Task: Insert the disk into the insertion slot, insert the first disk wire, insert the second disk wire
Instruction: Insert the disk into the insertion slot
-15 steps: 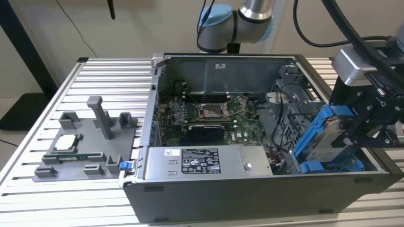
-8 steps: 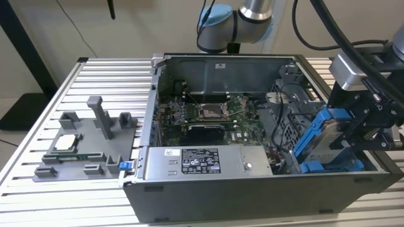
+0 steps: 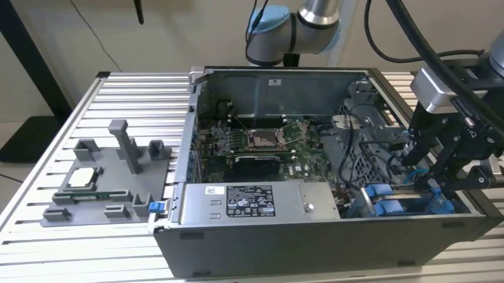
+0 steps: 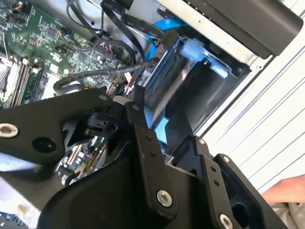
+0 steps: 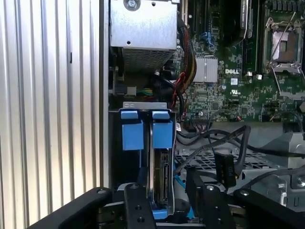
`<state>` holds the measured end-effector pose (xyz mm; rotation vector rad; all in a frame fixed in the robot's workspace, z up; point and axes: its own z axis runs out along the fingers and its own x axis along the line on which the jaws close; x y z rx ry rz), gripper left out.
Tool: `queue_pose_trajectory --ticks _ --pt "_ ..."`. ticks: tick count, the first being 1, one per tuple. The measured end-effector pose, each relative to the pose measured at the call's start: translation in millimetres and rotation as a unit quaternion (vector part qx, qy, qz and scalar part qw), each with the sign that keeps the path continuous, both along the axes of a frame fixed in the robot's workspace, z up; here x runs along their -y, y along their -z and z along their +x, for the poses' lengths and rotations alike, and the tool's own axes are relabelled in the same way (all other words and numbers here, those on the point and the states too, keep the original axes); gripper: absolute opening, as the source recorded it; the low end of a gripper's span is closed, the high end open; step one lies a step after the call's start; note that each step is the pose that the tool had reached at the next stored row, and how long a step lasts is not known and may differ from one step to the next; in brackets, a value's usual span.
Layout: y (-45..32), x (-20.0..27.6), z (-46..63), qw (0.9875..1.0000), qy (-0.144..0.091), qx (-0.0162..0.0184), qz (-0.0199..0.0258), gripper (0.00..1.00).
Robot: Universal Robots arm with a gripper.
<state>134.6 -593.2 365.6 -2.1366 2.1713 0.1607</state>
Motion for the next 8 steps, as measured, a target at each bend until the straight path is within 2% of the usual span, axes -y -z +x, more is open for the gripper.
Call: queue_pose_trajectory --ticks 4,8 --pt "-10.2 -0.1 0.0 1.0000 0.000 -0.0036 -0.0008 1.00" --pt "-18.9 -0.3 0.0 1.0000 0.000 -0.0045 -0.0012 1.00"
